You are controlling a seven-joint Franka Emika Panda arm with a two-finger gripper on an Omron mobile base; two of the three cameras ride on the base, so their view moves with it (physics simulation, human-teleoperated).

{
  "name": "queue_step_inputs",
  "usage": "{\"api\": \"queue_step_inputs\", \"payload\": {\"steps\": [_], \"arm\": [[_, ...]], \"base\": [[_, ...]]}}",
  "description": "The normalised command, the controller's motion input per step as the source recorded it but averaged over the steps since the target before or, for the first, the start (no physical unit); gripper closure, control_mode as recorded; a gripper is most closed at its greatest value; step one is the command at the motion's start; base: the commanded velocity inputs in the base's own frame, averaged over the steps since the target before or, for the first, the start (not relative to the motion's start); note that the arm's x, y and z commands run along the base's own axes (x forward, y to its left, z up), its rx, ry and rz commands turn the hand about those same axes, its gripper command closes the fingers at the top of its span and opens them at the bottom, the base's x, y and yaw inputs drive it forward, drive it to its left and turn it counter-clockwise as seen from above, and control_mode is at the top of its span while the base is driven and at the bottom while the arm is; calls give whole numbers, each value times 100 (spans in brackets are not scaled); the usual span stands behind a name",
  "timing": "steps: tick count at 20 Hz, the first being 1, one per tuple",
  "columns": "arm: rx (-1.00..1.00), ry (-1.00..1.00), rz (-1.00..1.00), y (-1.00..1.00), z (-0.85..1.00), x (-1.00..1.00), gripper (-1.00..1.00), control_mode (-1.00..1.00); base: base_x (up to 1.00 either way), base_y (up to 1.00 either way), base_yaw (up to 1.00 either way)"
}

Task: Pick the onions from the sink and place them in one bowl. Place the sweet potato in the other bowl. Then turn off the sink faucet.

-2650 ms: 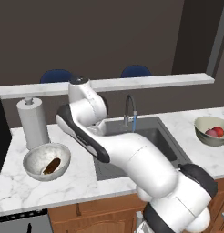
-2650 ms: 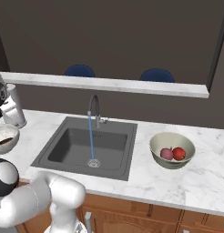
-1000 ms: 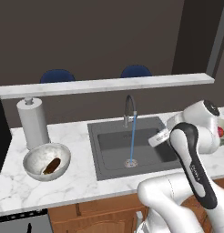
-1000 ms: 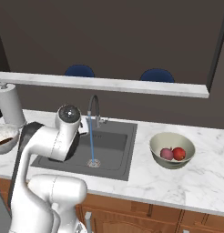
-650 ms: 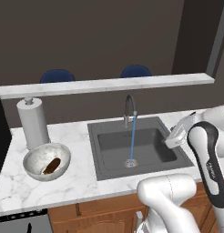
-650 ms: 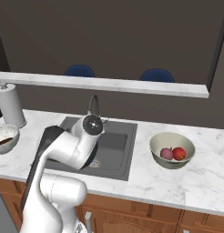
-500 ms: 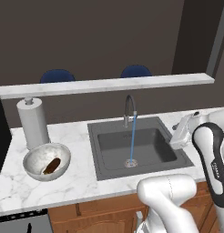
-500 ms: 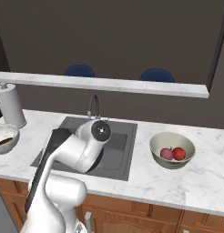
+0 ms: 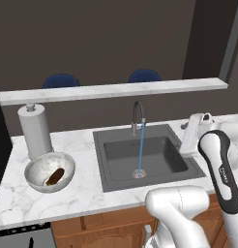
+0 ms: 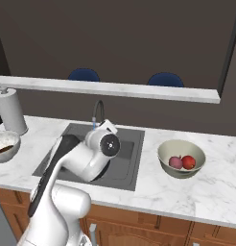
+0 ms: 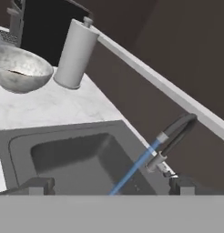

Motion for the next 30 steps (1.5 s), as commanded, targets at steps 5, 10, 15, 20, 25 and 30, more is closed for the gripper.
{"api": "queue_step_inputs", "payload": {"steps": [5,10,15,20,25,30], "arm": [[-21,-10,5,-2,20,26,-100,-100],[-1,1,0,-26,3,0,-100,-100],[11,2,0,-18,0,0,-100,-100],[15,0,0,-1,-5,0,-100,-100],[15,2,0,4,-12,8,-100,-100],[9,9,-2,19,0,25,-100,-100]], "base": [[0,0,0],[0,0,0],[0,0,0],[0,0,0],[0,0,0],[0,0,0]]}}
